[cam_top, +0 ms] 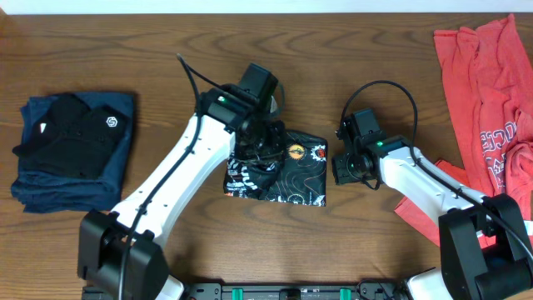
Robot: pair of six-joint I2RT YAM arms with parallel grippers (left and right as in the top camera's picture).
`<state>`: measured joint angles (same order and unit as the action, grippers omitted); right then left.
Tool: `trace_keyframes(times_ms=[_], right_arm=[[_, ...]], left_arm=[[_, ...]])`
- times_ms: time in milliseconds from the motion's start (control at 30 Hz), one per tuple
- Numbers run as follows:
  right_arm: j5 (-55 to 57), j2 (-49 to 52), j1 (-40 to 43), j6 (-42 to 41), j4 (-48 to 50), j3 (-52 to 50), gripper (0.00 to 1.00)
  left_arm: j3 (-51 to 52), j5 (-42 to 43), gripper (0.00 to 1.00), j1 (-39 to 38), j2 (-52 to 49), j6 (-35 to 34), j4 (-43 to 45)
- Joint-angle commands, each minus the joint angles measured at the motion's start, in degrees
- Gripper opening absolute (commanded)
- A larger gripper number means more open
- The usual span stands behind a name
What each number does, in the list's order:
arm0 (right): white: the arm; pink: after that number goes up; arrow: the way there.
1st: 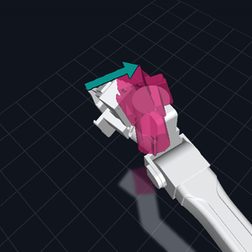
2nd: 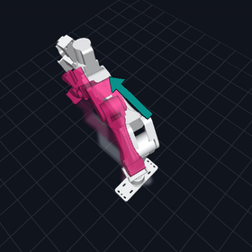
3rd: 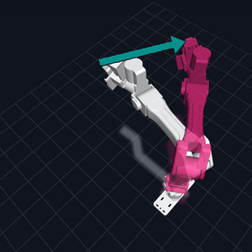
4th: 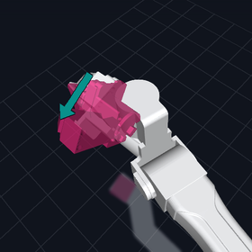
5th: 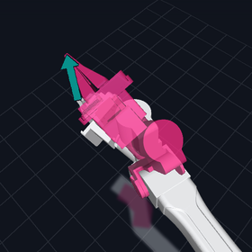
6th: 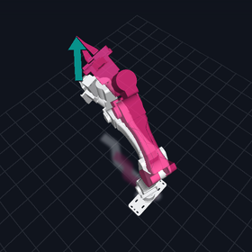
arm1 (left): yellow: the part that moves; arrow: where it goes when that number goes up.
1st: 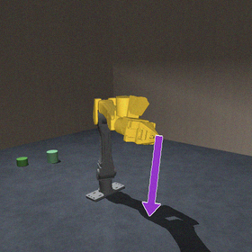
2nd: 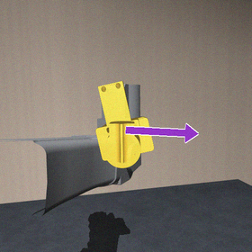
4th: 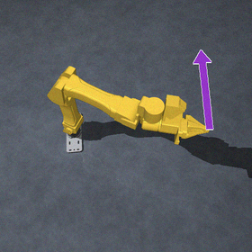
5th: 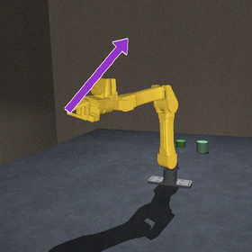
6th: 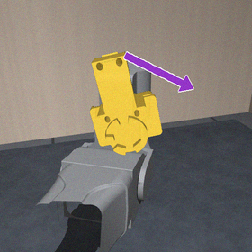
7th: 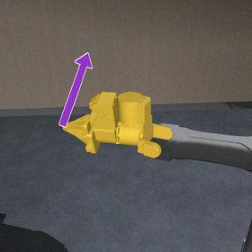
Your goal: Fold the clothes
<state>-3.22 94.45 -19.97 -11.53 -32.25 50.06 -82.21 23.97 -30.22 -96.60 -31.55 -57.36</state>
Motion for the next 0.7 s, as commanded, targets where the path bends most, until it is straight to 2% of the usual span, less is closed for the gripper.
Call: trace_keyframes(times_ms=[0,533,567,633,667], right_arm=[[-0.26,0.39,-0.37,-0.68,0.11,-0.39,0.54],[-0.26,0.39,-0.35,-0.68,-0.44,-0.39,0.54],[-0.26,0.39,-0.37,-0.68,-0.44,-0.39,0.54],[-0.26,0.39,-0.35,-0.68,-0.48,-0.39,0.54],[-0.26,0.39,-0.35,-0.68,-0.55,-0.39,0.54]], left_arm=[[0.37,-0.22,0.07,-1.25,-2.36,-0.52,-0.15],[0.37,-0.22,0.08,-4.63,-6.29,-1.84,5.86],[0.37,-0.17,0.15,-4.63,-6.29,-2.23,6.40],[0.35,0.31,0.39,-4.63,-6.29,-2.21,7.02],[0.35,0.76,0.45,-4.63,-6.27,-2.16,7.15]])
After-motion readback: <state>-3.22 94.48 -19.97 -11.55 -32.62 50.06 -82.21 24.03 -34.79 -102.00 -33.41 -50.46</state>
